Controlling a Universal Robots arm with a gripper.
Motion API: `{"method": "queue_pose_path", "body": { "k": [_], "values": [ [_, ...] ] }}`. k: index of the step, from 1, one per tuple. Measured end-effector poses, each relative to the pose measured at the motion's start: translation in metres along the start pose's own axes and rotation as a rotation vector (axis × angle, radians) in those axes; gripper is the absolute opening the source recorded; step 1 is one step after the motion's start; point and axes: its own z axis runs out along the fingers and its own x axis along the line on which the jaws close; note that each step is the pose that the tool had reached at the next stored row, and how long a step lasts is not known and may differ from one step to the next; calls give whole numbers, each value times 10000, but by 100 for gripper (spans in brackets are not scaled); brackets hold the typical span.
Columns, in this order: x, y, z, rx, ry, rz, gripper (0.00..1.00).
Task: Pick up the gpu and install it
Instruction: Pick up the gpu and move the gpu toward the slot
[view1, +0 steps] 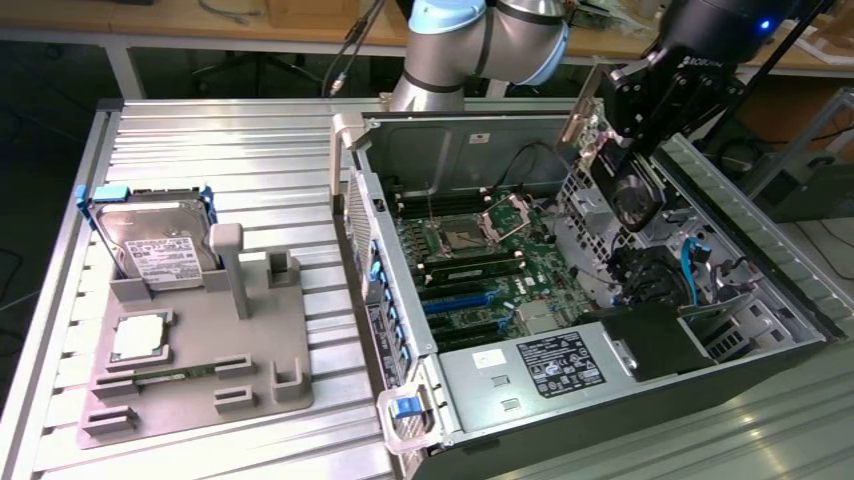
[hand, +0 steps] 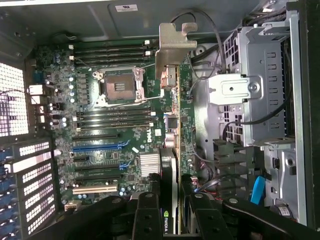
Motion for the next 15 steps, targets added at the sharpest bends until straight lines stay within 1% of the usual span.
{"method": "queue_pose_path", "body": {
  "k": [15],
  "values": [
    [-120, 8, 4, 0, 0, 1, 27]
  ]
}}
